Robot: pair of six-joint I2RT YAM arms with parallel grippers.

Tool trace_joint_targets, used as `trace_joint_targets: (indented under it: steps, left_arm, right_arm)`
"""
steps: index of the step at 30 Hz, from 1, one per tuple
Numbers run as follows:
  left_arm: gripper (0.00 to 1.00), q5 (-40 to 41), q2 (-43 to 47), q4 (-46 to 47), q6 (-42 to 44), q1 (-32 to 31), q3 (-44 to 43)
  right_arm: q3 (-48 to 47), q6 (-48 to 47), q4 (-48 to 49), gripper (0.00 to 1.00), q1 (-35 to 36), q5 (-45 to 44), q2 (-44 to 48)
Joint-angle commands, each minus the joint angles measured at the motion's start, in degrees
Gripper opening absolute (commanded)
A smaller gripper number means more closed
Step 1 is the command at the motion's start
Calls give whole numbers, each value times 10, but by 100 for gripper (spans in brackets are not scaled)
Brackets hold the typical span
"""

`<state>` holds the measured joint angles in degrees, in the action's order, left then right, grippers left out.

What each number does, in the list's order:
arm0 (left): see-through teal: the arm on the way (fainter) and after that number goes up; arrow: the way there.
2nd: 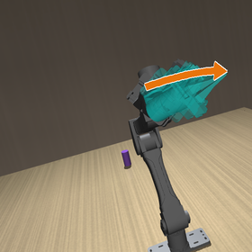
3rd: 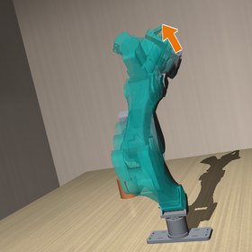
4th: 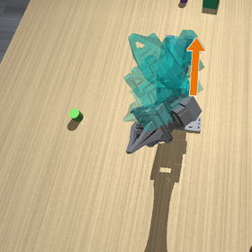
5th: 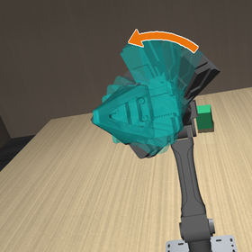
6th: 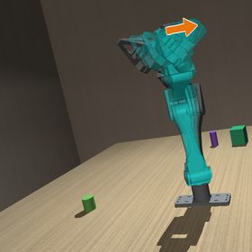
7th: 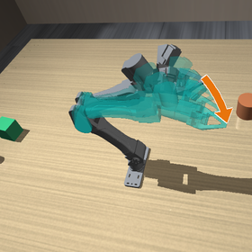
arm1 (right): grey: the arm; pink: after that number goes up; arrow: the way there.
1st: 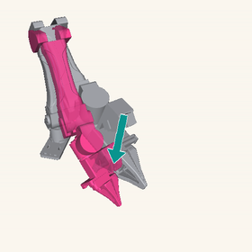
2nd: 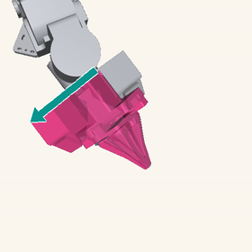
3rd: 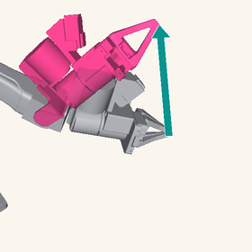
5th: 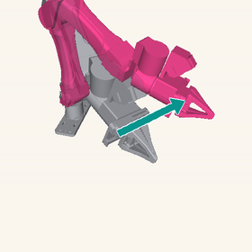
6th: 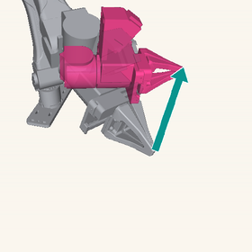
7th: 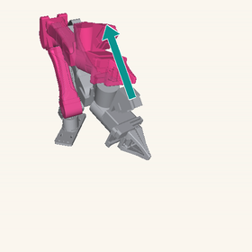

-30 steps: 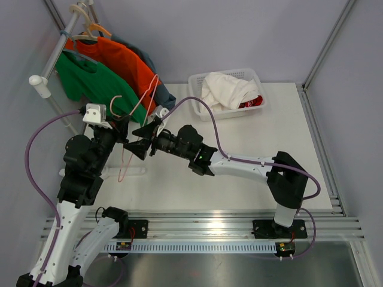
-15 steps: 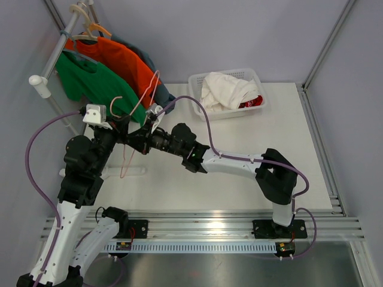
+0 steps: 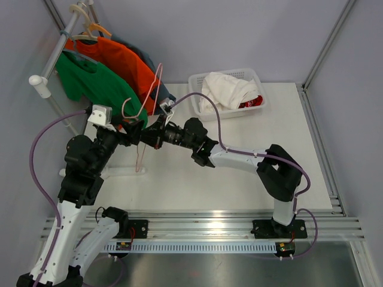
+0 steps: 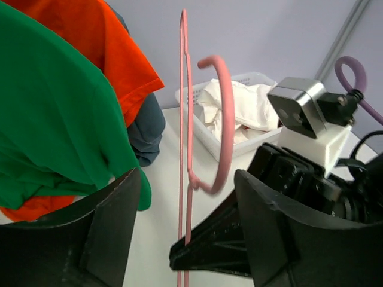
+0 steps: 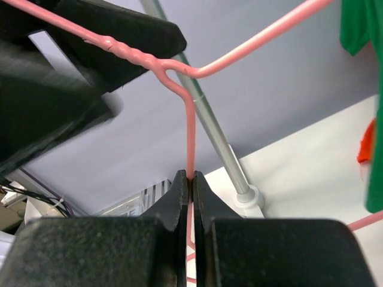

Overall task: Remove the t-shirt from the hanger
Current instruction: Pass the hanger from the left arm to the right, then pass the hanger from the right arm to the left

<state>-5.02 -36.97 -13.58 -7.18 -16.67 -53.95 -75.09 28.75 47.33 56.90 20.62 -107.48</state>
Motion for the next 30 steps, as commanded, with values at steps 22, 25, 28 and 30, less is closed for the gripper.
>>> trace_joint_targets:
  steps: [22,25,28,30]
  left_arm:
    - [99,-446,-5,-166,233,-1,-64]
    - [99,-495,-11,-181,248,-1,-69]
    - [99,-546,-14,-175,246,-1,-63]
    - [99,-554,-7,-120,202,-1,-42]
  right_arm:
    - [19,77,-115,0,-121,265,207]
    - [17,75,-127,0,-124,302,218]
    - [24,75,-114,0,-126,338,224]
    - [44,95,-57,0,-126,360,229]
